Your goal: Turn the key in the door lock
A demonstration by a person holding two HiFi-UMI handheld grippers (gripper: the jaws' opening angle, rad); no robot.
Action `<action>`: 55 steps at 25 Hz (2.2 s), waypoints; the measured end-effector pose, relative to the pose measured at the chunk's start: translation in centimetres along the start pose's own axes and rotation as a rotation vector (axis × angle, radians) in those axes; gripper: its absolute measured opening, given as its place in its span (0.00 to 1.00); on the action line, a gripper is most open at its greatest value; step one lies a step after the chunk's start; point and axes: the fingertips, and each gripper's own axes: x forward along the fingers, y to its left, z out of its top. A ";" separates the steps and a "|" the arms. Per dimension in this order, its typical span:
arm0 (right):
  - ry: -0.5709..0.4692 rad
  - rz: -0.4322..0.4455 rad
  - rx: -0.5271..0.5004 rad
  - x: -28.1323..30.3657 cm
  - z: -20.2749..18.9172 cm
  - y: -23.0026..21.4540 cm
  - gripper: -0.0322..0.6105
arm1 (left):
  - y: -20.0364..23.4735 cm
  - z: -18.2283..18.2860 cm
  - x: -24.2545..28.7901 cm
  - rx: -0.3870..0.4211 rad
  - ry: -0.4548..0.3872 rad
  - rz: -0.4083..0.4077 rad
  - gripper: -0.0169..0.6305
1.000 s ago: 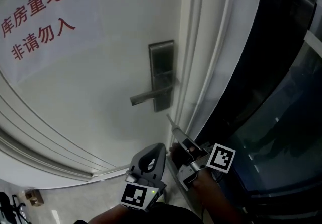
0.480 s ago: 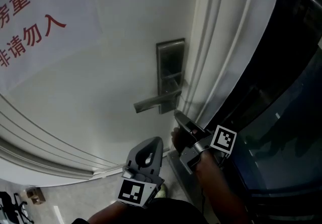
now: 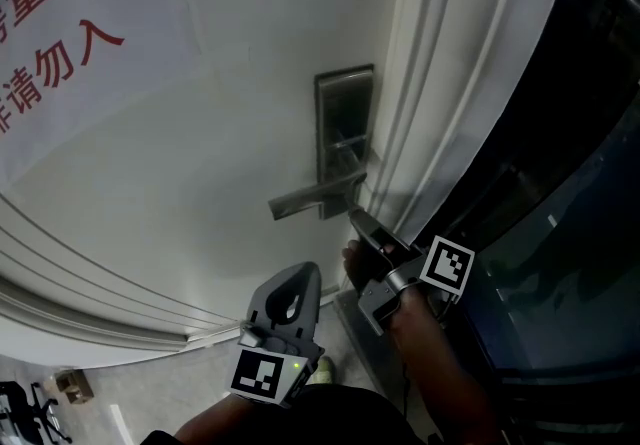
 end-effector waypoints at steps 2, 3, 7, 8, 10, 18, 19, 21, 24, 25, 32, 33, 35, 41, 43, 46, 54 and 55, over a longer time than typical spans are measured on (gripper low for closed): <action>-0.002 0.003 0.018 0.3 0.1 0.0 0.08 | 0.1 0.0 0.0 0.001 -0.001 0.000 0.03; -0.004 0.004 0.028 0.4 0.2 0.0 0.08 | 0.1 0.0 0.0 0.003 -0.001 -0.001 0.03; -0.009 0.005 0.060 0.7 0.4 0.0 0.08 | 0.0 -0.1 0.1 0.005 0.001 -0.004 0.03; -0.008 0.006 0.068 0.8 0.4 0.0 0.08 | 0.0 -0.1 0.1 0.004 0.002 -0.006 0.03; -0.007 0.005 0.081 1.0 0.5 0.1 0.08 | 0.0 -0.2 0.2 0.002 0.004 -0.009 0.03; -0.019 -0.059 0.064 1.8 0.6 0.6 0.08 | -0.2 -0.1 0.8 -0.006 0.002 -0.027 0.03; -0.022 -0.064 0.062 2.0 0.6 0.7 0.08 | -0.2 -0.1 0.8 -0.008 0.001 -0.029 0.03; -0.026 -0.071 0.061 2.2 0.7 0.7 0.08 | -0.2 -0.2 1.1 -0.009 0.003 -0.031 0.03; -0.028 -0.077 0.060 2.6 0.9 0.7 0.08 | -0.3 0.1 1.8 -0.003 -0.001 -0.035 0.03; -0.028 -0.079 0.060 2.8 1.0 0.7 0.08 | -0.4 0.4 2.1 0.000 -0.005 -0.039 0.03; -0.020 -0.096 0.068 3.8 1.1 0.4 0.08 | -0.8 1.0 3.3 -0.001 -0.005 -0.045 0.03; -0.021 -0.094 0.071 3.9 1.2 0.4 0.08 | -0.7 0.9 3.3 -0.003 -0.003 -0.044 0.03; -0.027 -0.085 0.076 4.1 1.2 0.4 0.08 | -0.7 0.9 3.5 -0.004 -0.001 -0.044 0.03; -0.032 -0.028 0.073 4.2 1.3 0.3 0.08 | -1.2 0.8 3.4 0.005 -0.002 -0.053 0.03; -0.036 -0.030 0.064 4.0 1.2 0.3 0.09 | -1.4 0.9 3.3 0.007 -0.004 -0.055 0.03; -0.041 -0.029 0.065 3.4 1.1 0.3 0.10 | -1.6 0.9 3.3 0.008 -0.002 -0.059 0.03; -0.034 -0.029 0.064 0.4 0.4 0.2 0.11 | -2.8 1.0 2.9 0.009 -0.002 -0.071 0.03; -0.029 -0.038 0.047 -0.1 0.2 0.0 0.11 | -3.0 1.0 2.8 0.007 0.000 -0.071 0.03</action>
